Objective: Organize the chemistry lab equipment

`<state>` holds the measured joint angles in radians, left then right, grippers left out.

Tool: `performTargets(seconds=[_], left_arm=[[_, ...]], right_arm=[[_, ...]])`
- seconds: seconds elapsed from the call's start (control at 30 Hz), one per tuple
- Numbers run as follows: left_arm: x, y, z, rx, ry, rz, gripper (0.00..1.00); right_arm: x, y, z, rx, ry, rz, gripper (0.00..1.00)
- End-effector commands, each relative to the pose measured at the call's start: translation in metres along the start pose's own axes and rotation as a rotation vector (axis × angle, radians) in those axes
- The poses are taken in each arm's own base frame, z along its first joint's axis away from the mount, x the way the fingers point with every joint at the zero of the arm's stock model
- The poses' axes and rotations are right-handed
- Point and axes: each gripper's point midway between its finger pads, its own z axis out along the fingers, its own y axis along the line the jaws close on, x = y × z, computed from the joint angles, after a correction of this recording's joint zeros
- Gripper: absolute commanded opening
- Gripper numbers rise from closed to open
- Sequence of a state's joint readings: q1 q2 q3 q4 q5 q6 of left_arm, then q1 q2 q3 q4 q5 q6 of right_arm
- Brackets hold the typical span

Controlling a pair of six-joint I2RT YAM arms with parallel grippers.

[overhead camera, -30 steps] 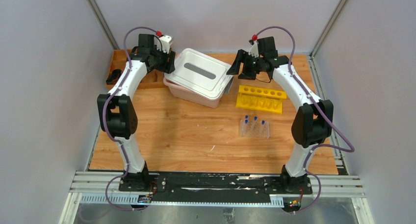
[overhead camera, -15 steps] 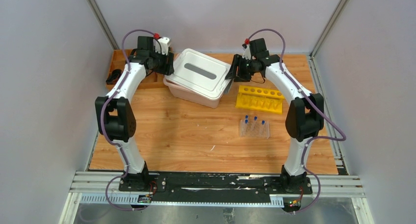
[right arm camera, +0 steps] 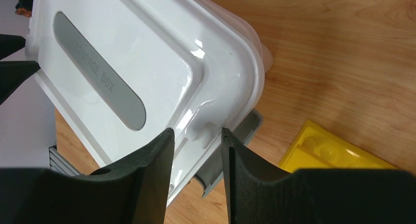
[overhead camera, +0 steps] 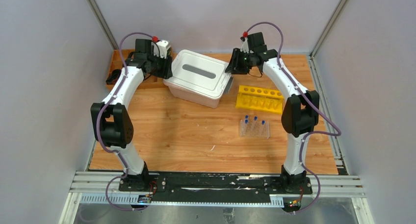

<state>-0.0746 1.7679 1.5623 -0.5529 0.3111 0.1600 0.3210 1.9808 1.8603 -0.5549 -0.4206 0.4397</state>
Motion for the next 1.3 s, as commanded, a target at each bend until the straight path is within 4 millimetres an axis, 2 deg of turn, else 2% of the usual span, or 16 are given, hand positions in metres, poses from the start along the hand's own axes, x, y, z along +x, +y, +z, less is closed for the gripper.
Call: performTargets(seconds=[0.0,0.3,0.5,0.73,0.87,0.97,1.17,1.27], left_arm=[[-0.009,-0.004,-0.017,0.013,-0.033,0.015,0.55],[-0.01,-0.01,-0.024,0.038,-0.039,0.018,0.54],[-0.014,-0.007,-0.019,0.042,-0.044,0.031,0.54],[-0.029,0.012,-0.001,-0.02,-0.054,0.03,0.53],[-0.033,0.024,0.011,-0.057,-0.05,0.04,0.52],[-0.028,0.028,0.02,-0.058,-0.028,0.038,0.51],[-0.006,0.03,0.038,-0.044,0.035,0.028,0.49],[0.003,0.027,0.044,-0.028,0.058,0.013,0.48]], right_arm=[[-0.001,0.003,0.012,-0.003,0.021,-0.015,0.43],[-0.008,-0.002,0.023,0.017,0.021,-0.02,0.42],[-0.014,-0.009,0.023,0.058,0.011,-0.047,0.42],[-0.012,-0.013,0.025,0.075,0.018,-0.058,0.43],[-0.009,-0.008,0.025,0.068,0.022,-0.071,0.44],[-0.008,-0.003,0.023,0.066,0.02,-0.085,0.47],[-0.014,0.001,0.018,0.067,-0.001,-0.1,0.54],[-0.014,0.003,0.019,0.056,0.004,-0.096,0.55]])
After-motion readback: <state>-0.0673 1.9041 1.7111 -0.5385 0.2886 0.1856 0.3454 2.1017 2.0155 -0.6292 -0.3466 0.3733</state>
